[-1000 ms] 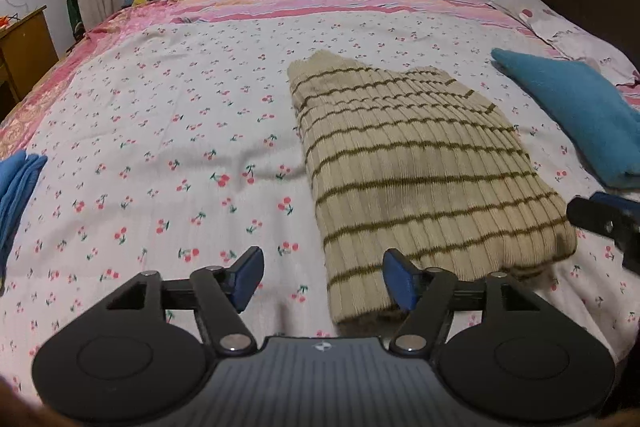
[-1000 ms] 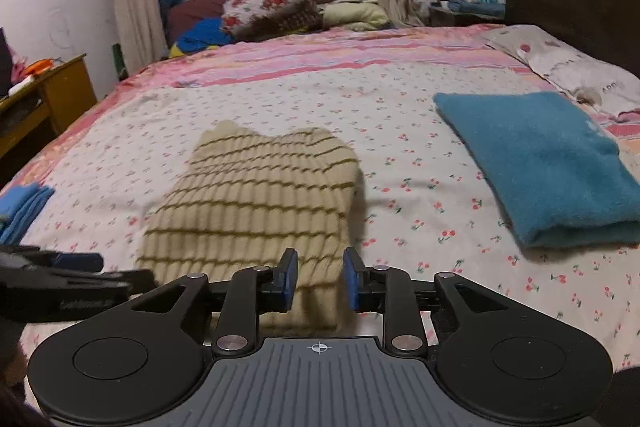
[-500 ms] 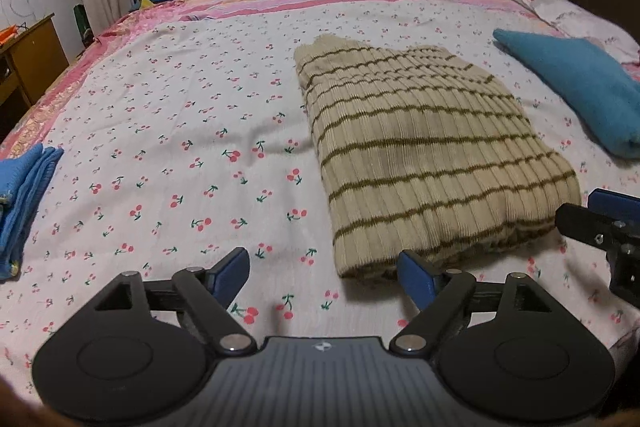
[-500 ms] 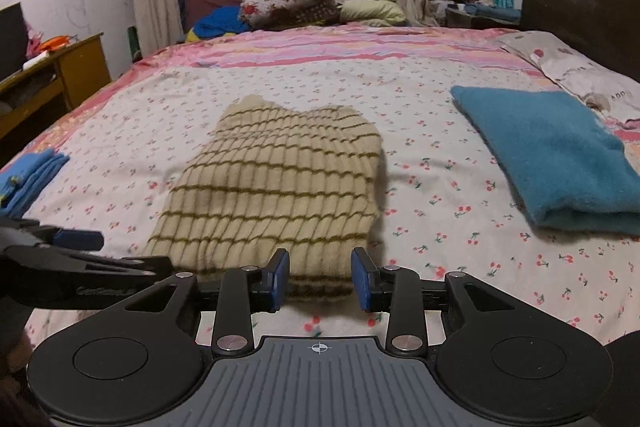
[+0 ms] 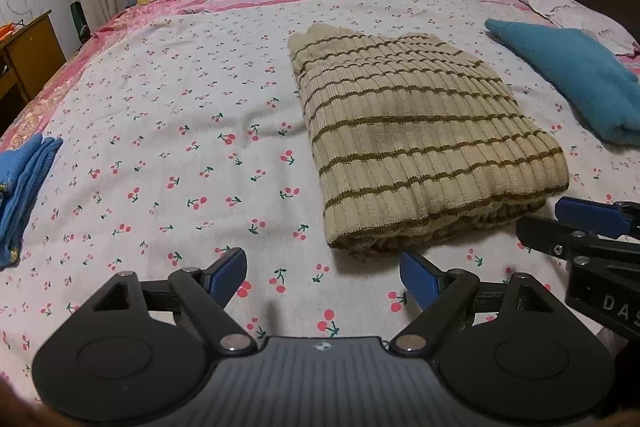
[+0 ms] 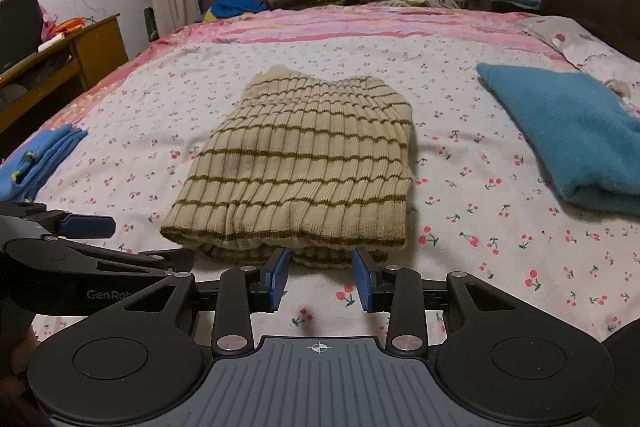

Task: Fold small clothes

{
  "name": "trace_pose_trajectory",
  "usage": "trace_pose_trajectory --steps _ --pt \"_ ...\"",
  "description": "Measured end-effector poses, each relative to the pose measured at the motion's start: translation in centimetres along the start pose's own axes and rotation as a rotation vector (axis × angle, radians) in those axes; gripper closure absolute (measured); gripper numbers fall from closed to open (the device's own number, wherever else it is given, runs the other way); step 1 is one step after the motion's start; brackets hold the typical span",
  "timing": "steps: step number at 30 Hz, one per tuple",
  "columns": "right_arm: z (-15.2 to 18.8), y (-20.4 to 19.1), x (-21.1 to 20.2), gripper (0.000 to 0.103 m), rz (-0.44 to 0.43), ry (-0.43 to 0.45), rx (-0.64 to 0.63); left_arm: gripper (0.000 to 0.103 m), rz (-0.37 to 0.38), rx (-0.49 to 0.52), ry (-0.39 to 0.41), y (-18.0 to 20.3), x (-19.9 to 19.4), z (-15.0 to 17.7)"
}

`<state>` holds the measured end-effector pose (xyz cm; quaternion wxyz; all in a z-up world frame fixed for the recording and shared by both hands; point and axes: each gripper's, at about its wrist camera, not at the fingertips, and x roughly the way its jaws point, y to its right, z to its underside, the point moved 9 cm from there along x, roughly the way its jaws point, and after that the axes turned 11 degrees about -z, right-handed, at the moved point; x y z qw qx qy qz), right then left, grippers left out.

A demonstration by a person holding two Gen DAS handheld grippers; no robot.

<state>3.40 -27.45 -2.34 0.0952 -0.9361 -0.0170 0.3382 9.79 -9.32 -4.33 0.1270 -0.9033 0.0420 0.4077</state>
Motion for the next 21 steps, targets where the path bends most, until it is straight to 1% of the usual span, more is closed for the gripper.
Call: trace_pose_trajectory --steps 6,10,17,21 --pt "0.2 -0.15 0.22 0.067 -0.012 -0.01 0.0 0.013 0.007 -0.001 -0.013 0.35 -0.09 0.14" --pt "0.28 -0.43 0.25 0.063 -0.023 -0.013 -0.006 0.012 0.002 -0.007 -0.012 0.24 -0.38 0.08" --pt "0.49 -0.49 0.32 0.063 -0.026 -0.025 -0.009 0.01 0.007 -0.029 -0.015 -0.06 -0.75 0.14" --pt "0.71 -0.58 0.61 0.062 -0.022 -0.037 -0.018 0.01 -0.007 -0.025 -0.017 -0.19 -0.77 0.27"
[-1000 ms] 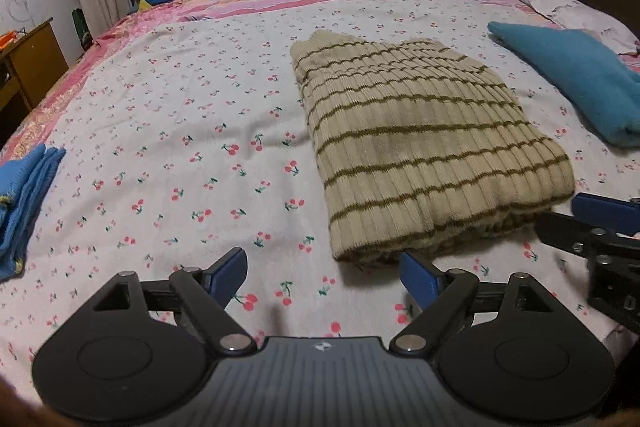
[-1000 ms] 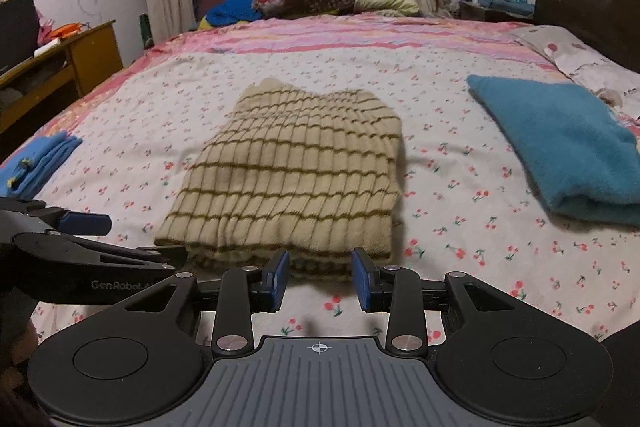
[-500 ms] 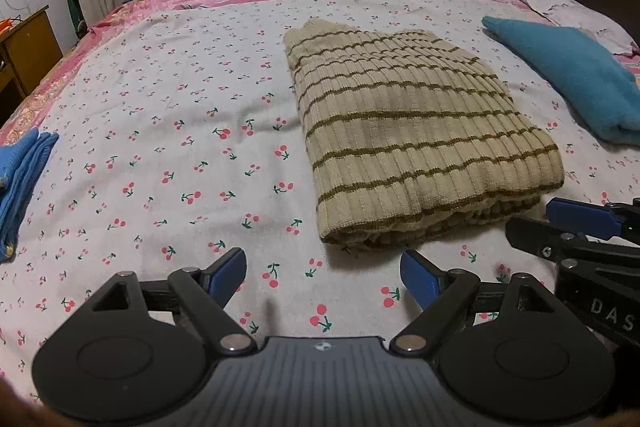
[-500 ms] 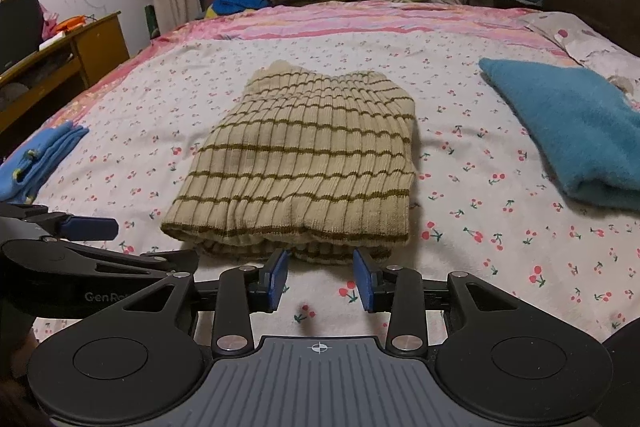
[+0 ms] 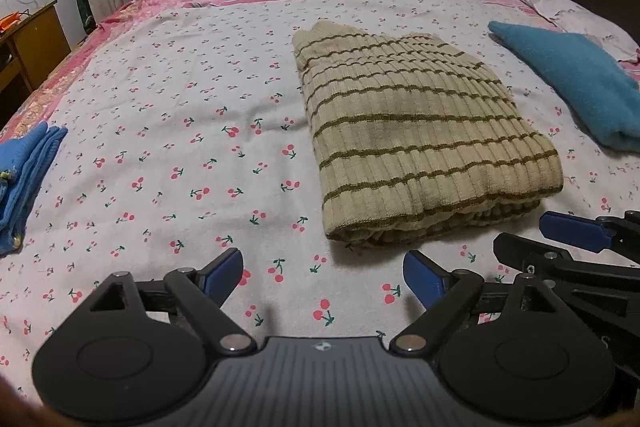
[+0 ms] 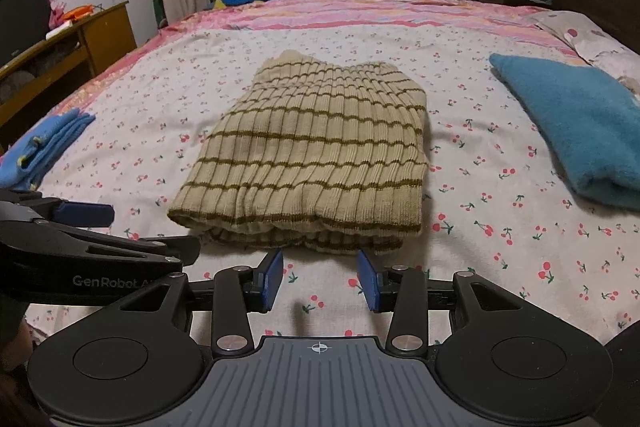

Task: Fold small clothes

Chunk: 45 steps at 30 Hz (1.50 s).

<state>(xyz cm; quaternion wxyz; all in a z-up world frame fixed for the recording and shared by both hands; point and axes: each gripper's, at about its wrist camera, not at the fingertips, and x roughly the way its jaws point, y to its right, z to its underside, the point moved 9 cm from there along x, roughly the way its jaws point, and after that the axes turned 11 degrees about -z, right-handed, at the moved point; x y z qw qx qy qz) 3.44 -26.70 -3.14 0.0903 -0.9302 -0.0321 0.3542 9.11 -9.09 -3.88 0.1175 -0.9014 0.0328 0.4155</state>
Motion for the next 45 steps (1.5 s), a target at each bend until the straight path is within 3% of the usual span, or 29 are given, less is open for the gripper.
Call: trace_pose_trajectory --steps 45 --pt "0.7 -0.05 0.63 0.062 -0.001 -0.04 -0.016 0.01 -0.024 -0.002 0.022 -0.52 -0.41 0.5"
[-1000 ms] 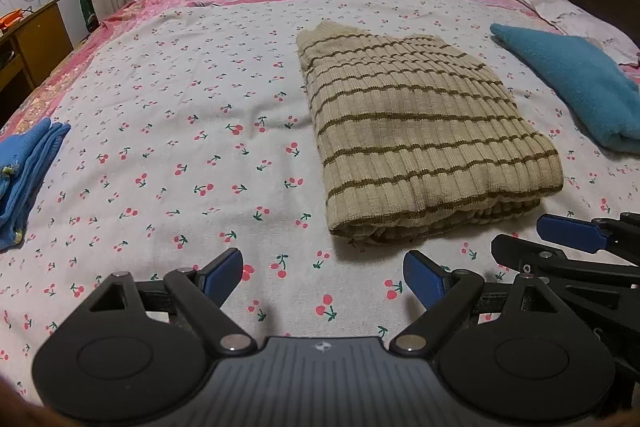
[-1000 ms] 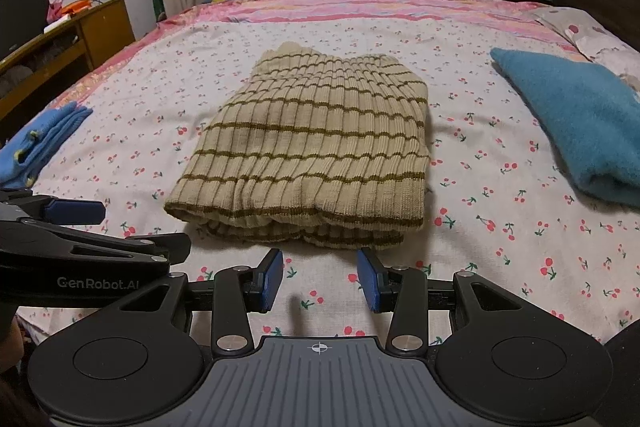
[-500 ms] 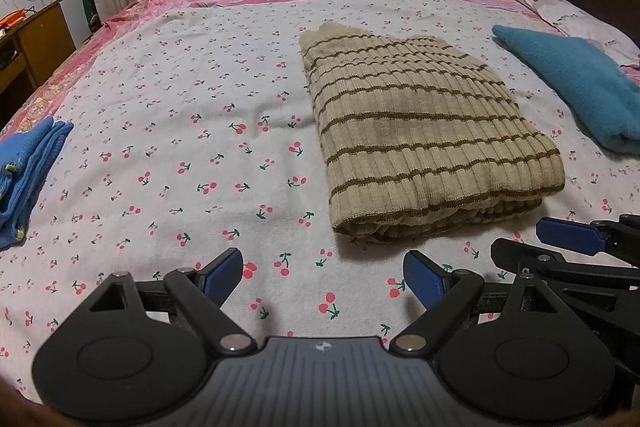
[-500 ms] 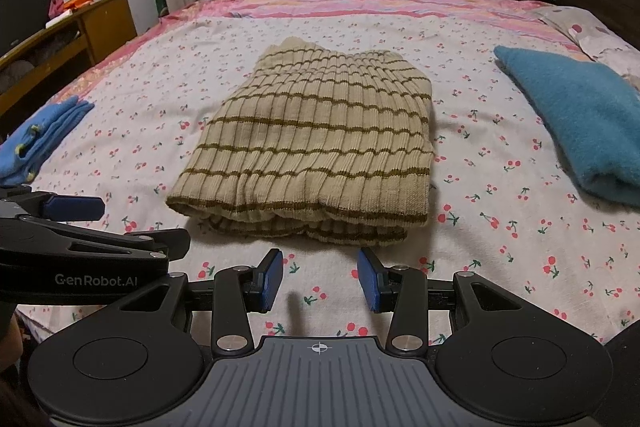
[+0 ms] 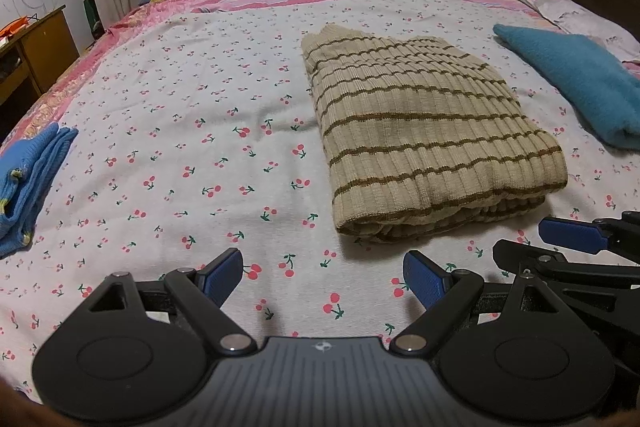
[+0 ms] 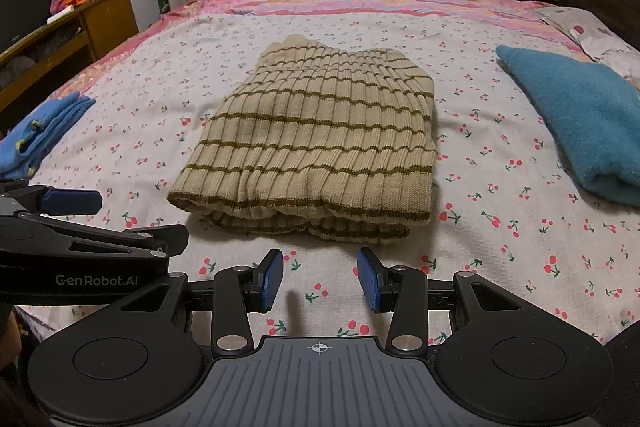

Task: Fold small clothes

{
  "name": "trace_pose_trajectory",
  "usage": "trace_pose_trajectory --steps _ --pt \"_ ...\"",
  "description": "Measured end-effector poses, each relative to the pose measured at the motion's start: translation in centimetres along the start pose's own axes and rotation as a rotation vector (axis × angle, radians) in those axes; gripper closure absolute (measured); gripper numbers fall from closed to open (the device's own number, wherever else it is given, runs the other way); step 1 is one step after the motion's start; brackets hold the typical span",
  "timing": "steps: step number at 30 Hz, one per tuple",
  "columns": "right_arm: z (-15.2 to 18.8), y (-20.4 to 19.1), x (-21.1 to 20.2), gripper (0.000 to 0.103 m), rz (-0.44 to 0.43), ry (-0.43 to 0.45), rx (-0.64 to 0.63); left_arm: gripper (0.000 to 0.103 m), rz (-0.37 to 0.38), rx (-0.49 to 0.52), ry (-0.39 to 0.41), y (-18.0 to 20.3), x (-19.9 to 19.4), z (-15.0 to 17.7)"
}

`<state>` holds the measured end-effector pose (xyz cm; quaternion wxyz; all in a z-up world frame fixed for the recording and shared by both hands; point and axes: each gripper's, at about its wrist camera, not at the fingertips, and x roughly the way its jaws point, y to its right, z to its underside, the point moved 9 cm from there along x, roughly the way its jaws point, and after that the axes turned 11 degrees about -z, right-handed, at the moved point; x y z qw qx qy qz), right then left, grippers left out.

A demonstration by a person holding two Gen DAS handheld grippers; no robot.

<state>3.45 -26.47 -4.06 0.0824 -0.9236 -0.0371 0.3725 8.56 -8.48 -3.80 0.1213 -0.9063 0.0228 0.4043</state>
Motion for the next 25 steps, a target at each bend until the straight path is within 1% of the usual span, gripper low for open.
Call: trace_pose_trajectory --steps 25 --pt "0.11 -0.23 0.12 0.062 -0.002 -0.008 -0.011 0.01 -0.014 -0.003 0.007 -0.18 -0.11 -0.05"
